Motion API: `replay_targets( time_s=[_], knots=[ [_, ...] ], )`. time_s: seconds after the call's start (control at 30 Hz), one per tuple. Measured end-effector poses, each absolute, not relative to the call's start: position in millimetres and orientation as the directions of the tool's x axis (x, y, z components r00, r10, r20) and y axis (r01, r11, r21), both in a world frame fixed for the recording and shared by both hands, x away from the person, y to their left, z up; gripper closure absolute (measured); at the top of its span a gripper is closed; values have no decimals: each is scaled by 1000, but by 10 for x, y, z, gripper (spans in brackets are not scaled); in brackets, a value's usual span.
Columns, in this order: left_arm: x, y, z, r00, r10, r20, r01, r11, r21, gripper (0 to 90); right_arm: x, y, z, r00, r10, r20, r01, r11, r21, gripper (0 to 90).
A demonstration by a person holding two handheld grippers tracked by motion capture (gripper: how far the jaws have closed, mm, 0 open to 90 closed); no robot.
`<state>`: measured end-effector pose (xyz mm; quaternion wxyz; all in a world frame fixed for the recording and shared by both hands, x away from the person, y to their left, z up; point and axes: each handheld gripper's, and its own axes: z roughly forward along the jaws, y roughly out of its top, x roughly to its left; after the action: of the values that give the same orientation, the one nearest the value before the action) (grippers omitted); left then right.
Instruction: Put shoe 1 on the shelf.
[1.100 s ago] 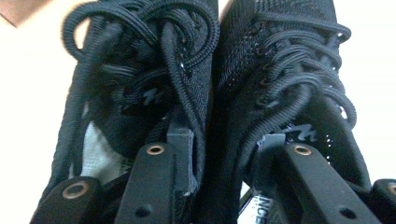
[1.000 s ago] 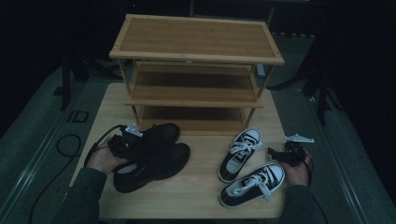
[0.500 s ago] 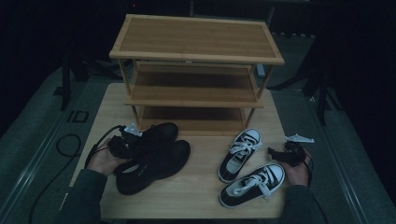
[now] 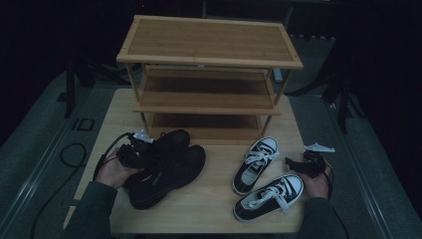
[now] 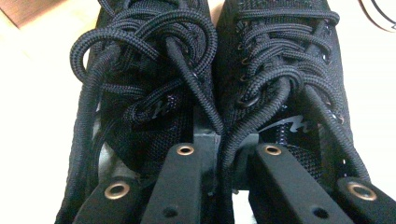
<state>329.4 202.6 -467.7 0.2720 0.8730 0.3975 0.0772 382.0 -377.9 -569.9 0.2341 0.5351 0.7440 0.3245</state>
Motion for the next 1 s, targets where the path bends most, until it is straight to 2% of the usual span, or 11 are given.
replay_targets(
  time_s=[1.0],
  knots=[
    [3416,1710,-4587,581,807,-107,690,-420,589,849,3820,-3779,-5699,-318,948,-1,644,217,733,149]
  ],
)
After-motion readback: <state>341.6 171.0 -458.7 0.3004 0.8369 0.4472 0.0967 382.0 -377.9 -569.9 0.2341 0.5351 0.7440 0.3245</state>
